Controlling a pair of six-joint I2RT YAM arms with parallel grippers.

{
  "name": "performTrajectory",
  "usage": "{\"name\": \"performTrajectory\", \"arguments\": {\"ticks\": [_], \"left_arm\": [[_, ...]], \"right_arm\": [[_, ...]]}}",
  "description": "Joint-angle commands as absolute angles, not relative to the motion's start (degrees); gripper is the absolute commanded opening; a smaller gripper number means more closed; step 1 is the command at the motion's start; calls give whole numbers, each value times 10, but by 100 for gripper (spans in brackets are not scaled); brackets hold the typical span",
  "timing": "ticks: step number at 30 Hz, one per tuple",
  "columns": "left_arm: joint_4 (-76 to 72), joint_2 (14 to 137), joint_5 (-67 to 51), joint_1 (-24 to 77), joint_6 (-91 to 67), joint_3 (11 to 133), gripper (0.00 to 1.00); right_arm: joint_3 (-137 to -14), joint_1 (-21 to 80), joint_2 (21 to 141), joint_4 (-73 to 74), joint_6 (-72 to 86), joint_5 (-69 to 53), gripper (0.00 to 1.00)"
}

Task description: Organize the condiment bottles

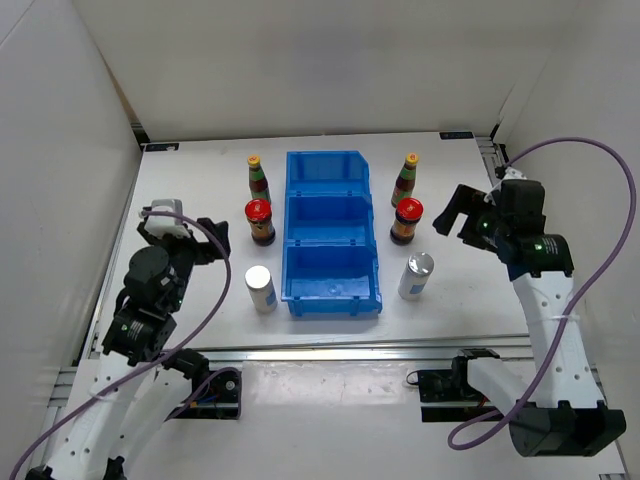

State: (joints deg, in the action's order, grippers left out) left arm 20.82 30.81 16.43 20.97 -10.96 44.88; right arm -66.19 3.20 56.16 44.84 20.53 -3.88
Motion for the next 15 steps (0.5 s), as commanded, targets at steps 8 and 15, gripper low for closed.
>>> {"name": "performTrajectory", "arguments": {"ticks": [8,15], "left_arm": [[345,314,248,232,-235,437,100],[330,321,182,232,-115,444,100]], "right_arm": [[-577,36,514,458,176,-98,100],[-572,48,526,473,153,-92,100]]}}
